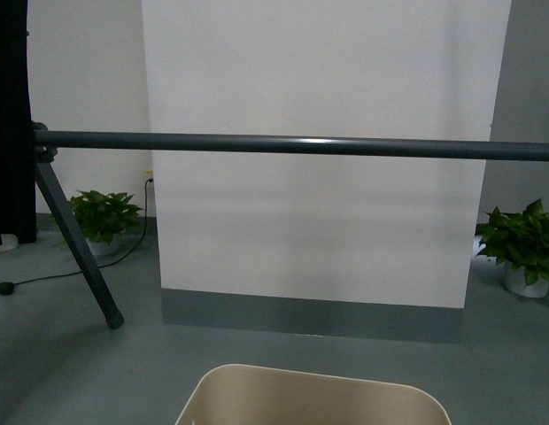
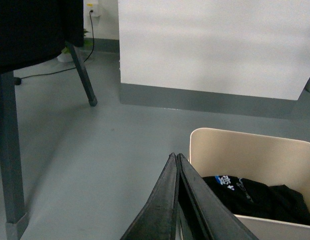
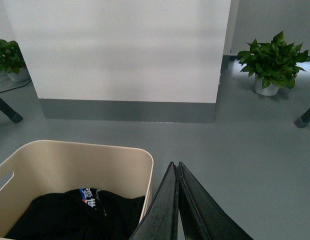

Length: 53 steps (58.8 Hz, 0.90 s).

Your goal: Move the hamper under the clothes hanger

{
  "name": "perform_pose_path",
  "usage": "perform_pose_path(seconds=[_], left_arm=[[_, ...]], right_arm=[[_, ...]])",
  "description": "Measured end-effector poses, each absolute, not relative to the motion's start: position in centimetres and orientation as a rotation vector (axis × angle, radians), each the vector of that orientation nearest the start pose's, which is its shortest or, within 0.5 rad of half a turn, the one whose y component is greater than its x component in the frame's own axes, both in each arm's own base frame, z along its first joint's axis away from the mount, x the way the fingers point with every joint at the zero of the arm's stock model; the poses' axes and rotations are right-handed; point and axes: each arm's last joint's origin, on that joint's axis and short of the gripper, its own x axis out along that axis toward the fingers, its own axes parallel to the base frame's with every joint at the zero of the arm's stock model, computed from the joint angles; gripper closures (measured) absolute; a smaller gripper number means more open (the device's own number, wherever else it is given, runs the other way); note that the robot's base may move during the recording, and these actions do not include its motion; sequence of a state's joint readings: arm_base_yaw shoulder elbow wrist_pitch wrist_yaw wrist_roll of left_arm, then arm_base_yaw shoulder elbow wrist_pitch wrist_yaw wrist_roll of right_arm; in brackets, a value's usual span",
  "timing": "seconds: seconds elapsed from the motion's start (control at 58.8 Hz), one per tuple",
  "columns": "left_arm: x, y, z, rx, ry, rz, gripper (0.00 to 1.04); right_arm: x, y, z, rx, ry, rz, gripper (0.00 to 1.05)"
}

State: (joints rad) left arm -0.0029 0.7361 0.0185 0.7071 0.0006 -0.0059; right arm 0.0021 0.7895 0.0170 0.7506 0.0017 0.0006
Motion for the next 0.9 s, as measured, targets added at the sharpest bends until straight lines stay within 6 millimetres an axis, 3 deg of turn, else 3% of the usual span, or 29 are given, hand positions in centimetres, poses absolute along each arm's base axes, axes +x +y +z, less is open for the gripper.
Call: perform_pose_path(seconds=[0.901], left_arm=[[11.5, 0.0, 17.3, -0.006, -0.022, -0.003, 1.01]], right_arm=[[11.6, 0.0, 16.8, 0.001, -0.008, 0.001, 1.03]])
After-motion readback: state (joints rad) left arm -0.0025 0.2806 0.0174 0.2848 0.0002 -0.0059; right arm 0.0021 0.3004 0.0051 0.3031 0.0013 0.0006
